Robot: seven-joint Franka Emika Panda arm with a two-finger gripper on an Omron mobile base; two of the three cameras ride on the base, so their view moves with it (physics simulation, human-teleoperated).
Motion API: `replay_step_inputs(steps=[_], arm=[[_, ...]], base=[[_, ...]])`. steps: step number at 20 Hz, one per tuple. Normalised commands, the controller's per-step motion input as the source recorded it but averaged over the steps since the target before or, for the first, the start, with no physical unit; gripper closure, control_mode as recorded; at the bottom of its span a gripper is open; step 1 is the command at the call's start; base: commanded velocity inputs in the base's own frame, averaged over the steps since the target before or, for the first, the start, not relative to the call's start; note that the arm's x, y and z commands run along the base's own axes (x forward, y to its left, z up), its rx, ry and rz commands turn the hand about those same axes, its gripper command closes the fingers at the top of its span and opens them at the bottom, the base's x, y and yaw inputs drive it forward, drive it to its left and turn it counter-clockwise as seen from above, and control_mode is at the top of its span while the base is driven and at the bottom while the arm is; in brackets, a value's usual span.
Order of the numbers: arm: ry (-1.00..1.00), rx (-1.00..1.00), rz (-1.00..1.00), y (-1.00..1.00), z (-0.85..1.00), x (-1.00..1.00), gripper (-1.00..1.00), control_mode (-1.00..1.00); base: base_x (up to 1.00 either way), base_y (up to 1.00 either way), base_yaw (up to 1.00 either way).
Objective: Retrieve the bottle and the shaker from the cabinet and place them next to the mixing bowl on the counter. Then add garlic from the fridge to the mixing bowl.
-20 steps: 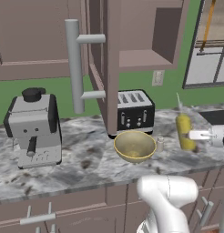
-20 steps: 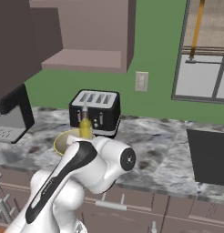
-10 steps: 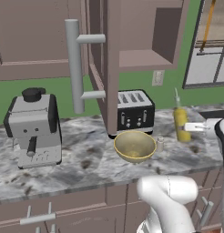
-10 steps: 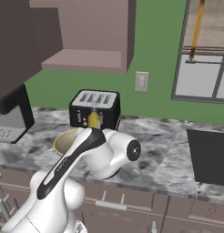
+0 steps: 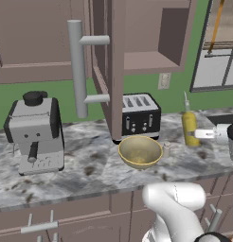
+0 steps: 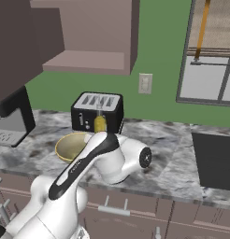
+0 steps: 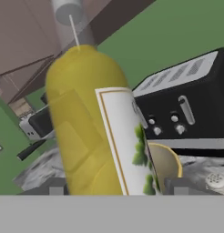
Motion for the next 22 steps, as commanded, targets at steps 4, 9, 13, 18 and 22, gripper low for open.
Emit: replay_step_inputs(steps=[4, 9, 13, 18, 22], arm=[[-0.15, 0.0, 0.04, 0.0, -0.38, 0.17, 1.0, -1.0], [-0.13, 0.0, 0.01, -0.01, -0.28, 0.1, 1.0, -1.0], [-0.15, 0.0, 0.02, -0.06, -0.09, 0.1, 1.0, -1.0], [-0.17, 0.0, 0.01, -0.05, 0.0, 0.1, 1.0, -1.0], [-0.02, 0.0, 0.0, -0.07, 0.0, 0.08, 1.0, -1.0]], base=[[0.0, 0.0, 0.0], [0.0, 0.0, 0.0], [0.0, 0.0, 0.0], [0.0, 0.0, 0.0], [0.0, 0.0, 0.0]])
